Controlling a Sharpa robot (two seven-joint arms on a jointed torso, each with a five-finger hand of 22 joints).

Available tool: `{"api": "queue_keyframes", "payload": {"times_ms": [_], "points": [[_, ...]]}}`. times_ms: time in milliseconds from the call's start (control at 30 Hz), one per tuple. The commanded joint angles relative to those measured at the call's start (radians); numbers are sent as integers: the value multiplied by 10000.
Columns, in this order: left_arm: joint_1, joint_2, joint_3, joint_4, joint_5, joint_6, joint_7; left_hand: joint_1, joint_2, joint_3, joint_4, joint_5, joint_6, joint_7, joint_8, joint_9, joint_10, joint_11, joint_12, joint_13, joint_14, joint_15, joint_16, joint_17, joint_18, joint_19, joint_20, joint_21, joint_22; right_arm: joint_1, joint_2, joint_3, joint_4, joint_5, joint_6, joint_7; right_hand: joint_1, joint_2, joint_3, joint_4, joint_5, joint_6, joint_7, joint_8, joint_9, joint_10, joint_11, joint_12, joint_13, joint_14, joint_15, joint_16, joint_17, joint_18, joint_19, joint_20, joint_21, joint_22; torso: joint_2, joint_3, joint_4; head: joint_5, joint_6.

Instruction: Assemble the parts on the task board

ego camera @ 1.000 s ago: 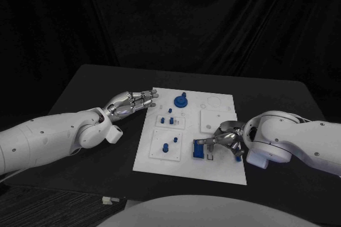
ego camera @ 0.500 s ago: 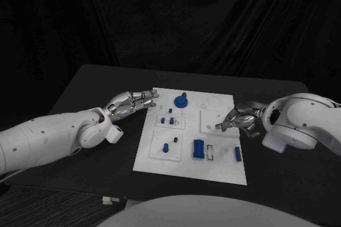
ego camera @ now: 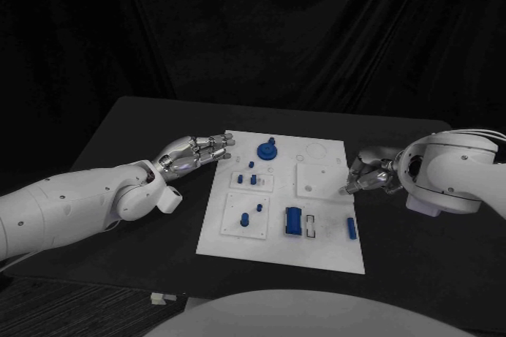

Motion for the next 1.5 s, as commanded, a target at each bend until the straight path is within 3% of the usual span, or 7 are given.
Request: {"api": "queue_keyframes", "payload": {"times_ms": [33, 100, 233, 833, 1500], "points": [[-13, 13, 9, 15, 65, 30, 152, 17, -103, 65, -17, 32, 66, -2, 61, 9, 50, -10, 33, 12, 56, -2, 59, 11, -73, 79, -20, 57, 9, -142, -46, -1, -7, -967, 707, -314, -212, 20, -27, 147, -46, 270, -29, -208, -204, 1045, -85, 25, 2630, 706, -78, 66, 421, -79, 63, -48, 38, 1592, 42, 13, 19, 9, 2], [-13, 2, 9, 22, 65, 26, 162, 17, -103, 65, -17, 32, 66, -2, 61, 9, 50, -10, 33, 12, 56, -2, 59, 11, -73, 79, -20, 57, 9, -210, -68, -1, -22, -989, 716, -323, -190, 4, 12, 126, 151, 368, -30, -383, -349, 1045, -94, 25, 2630, 692, -88, 47, 358, -80, 59, -58, 33, 1592, 44, 13, 23, 28, 2], [-13, -19, 9, 34, 65, 11, 174, 17, -103, 65, -17, 32, 66, -2, 61, 9, 50, -10, 33, 12, 56, -2, 59, 11, -73, 79, -20, 57, 9, -313, -104, -1, -49, -1009, 716, -335, -272, 4, 7, 182, 91, 517, -28, -528, -488, 1045, -87, 25, 2630, 694, -83, 51, 373, -80, 57, -58, 26, 1592, 20, 4, 24, 42, 2], [-15, -10, 9, 10, 65, 43, 161, 21, -110, 87, -30, 50, 87, 2, 69, 11, 70, -4, 45, 15, 58, -11, 61, 11, -83, 88, -21, 60, 5, -724, -306, -3, -121, -1021, 784, -351, -921, 99, -262, 657, -1033, 1284, -108, -907, -821, 1045, -149, 25, 2630, 741, -142, 137, 636, -123, 131, -105, 268, 1660, 29, 7, 20, 93, 2], [-17, -8, 9, -12, 65, 63, 139, 23, -120, 109, -44, 61, 64, 6, 65, 8, 60, -1, 25, 10, 52, -17, 59, 9, -96, 92, -22, 60, -6, -1010, -173, -3, -146, -941, 813, -352, -814, 89, -258, 569, -985, 1250, -97, -1039, -880, 1045, -145, 25, 2630, 726, -141, 117, 559, -109, 108, -110, 191, 1639, 20, 8, 19, 71, 2]]}}
